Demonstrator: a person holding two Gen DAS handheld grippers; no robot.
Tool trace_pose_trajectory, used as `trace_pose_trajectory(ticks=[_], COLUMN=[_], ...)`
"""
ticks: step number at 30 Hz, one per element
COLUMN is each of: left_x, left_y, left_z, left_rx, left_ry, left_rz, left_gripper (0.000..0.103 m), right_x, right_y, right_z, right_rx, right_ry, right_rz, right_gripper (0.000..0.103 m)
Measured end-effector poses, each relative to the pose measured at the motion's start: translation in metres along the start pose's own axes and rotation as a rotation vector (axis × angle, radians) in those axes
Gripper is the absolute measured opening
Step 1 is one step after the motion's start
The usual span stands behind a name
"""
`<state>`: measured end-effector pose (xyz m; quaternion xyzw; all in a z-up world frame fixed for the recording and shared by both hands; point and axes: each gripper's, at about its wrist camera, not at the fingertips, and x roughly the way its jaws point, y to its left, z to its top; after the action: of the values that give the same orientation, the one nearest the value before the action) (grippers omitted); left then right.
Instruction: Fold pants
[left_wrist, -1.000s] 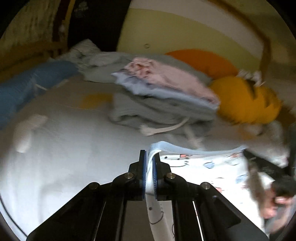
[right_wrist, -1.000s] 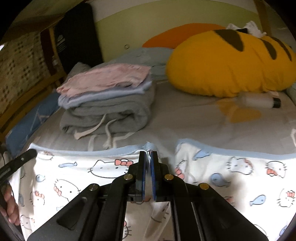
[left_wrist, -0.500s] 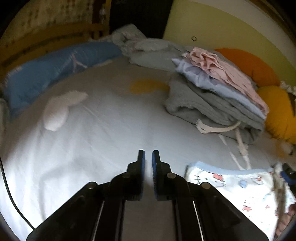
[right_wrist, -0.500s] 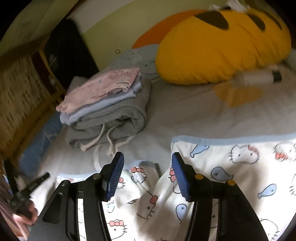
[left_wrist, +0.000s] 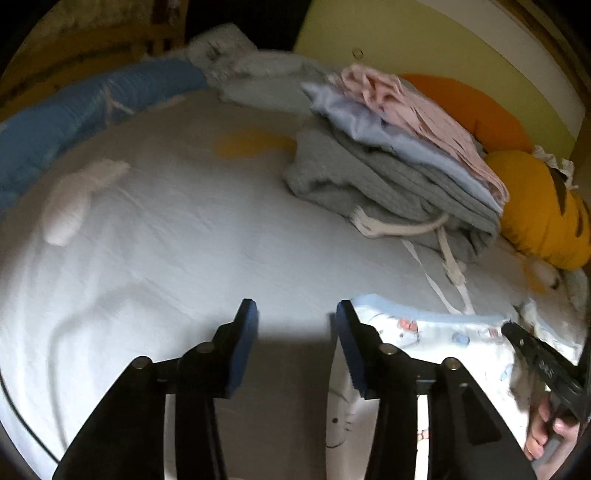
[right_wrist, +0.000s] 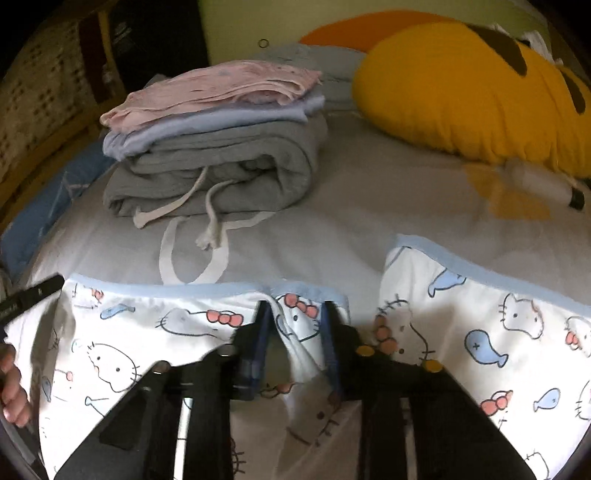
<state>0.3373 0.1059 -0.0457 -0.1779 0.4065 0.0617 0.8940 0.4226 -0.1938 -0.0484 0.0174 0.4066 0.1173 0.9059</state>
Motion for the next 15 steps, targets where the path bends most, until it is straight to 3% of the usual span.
trace_pose_trajectory(ticks=[5, 11, 13, 15], left_x=[0.002, 0.006, 0.012, 0.018], left_y=[0.006, -0.004, -0.010, -0.014], left_z=[-0.001, -0.003, -0.006, -0.007], left_rx=[-0.049, -0.044, -0.034, -0.045], left_ry=[0.023, 0.059, 0.066, 0.065], left_rz=[-0.060, -0.216, -0.229, -0.212], left_gripper=[0.044, 0.042, 0.042, 0.034], right_x=[-0.025, -0.010, -0.010, -0.009], right_y=[-0.020, -0.021, -0.020, -0.019], right_z=[0.002, 0.002, 0.002, 0.001], right_rx=[0.090, 0.097, 0.085, 0.085], right_ry=[-0.131, -0.055, -0.054, -0.052], right_rz=[-0.052, -0.052, -0.053, -0.052], right_gripper=[0.003, 0.003, 0.003, 0.003])
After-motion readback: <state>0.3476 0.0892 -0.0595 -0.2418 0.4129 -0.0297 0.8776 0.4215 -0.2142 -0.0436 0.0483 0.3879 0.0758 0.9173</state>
